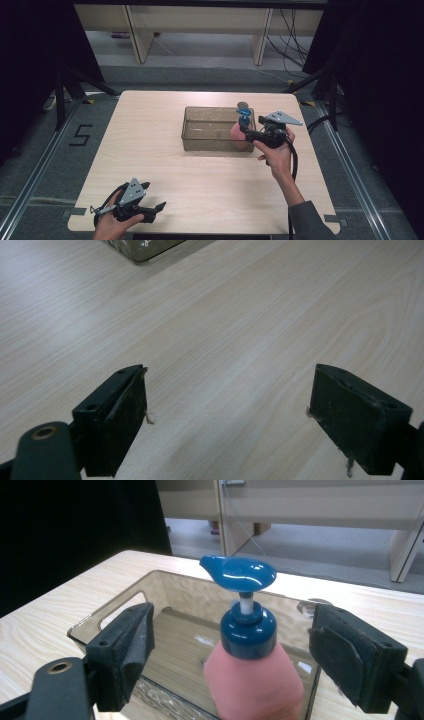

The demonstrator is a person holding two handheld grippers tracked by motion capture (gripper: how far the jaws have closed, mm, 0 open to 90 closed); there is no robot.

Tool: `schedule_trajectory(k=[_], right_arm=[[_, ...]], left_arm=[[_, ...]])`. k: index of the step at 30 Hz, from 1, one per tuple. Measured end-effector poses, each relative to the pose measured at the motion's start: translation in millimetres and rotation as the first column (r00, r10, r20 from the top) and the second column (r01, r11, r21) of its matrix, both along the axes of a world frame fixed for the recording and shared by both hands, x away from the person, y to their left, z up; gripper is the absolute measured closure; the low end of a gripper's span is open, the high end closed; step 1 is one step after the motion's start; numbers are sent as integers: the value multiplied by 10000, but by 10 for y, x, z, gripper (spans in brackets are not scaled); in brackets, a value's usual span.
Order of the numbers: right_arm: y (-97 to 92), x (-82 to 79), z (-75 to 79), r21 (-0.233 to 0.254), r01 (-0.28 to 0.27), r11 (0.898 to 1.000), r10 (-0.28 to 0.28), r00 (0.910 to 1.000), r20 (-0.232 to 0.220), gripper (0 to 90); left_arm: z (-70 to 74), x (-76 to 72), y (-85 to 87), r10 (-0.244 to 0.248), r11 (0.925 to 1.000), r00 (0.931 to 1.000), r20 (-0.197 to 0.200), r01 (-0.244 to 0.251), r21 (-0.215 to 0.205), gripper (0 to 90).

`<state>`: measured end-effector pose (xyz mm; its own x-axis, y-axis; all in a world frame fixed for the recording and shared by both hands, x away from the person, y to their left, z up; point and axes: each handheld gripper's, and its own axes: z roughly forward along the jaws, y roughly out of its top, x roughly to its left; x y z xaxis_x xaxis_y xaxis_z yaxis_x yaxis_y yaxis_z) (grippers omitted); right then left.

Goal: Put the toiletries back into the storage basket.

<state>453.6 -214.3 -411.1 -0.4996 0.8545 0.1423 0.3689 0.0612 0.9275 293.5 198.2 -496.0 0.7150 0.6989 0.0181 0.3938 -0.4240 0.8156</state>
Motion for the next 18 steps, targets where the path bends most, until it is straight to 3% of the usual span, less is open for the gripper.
schedule_trajectory(k=[5,6,7,9,10,12,14,15,16,17,18], right_arm=[[-5,-37,-17,98,-11,10000,12,10000,-75,187],[-16,-34,-17,-120,-14,9999,15,10000,56,185],[-7,-52,-12,23,-24,10000,24,9998,-213,186],[-5,-62,-21,108,-33,9999,34,10000,-86,186],[-9,-66,-21,17,-70,10000,70,10000,17,186],[-12,-87,-9,-6,-32,10000,32,9999,-97,186],[-19,-98,-7,-59,-100,9999,100,9999,-67,186],[-10,-112,-6,70,-48,10000,49,9998,-179,186],[-15,-111,-10,50,-107,9999,107,9999,-46,186],[-16,-115,-9,30,-141,9999,141,9999,1,186],[-12,-123,-11,103,-162,9998,162,9999,-32,186]], left_arm=[[5,6,6,-22,10000,10000,1,22,89,149],[4,6,11,-29,9999,10000,66,28,153,149],[3,6,11,-20,9999,10000,67,20,132,148],[18,30,34,-151,9987,9995,287,136,497,148],[17,31,31,-131,9989,9994,332,115,456,149],[15,2,24,-31,9996,10000,30,30,291,149],[20,30,37,-197,9986,9996,208,186,502,149],[24,14,28,-29,9989,10000,84,25,472,149],[12,25,25,-89,9992,9996,252,78,401,149],[19,24,33,-165,9986,9997,179,155,514,149],[11,9,21,-87,9995,10000,9,87,289,149]])
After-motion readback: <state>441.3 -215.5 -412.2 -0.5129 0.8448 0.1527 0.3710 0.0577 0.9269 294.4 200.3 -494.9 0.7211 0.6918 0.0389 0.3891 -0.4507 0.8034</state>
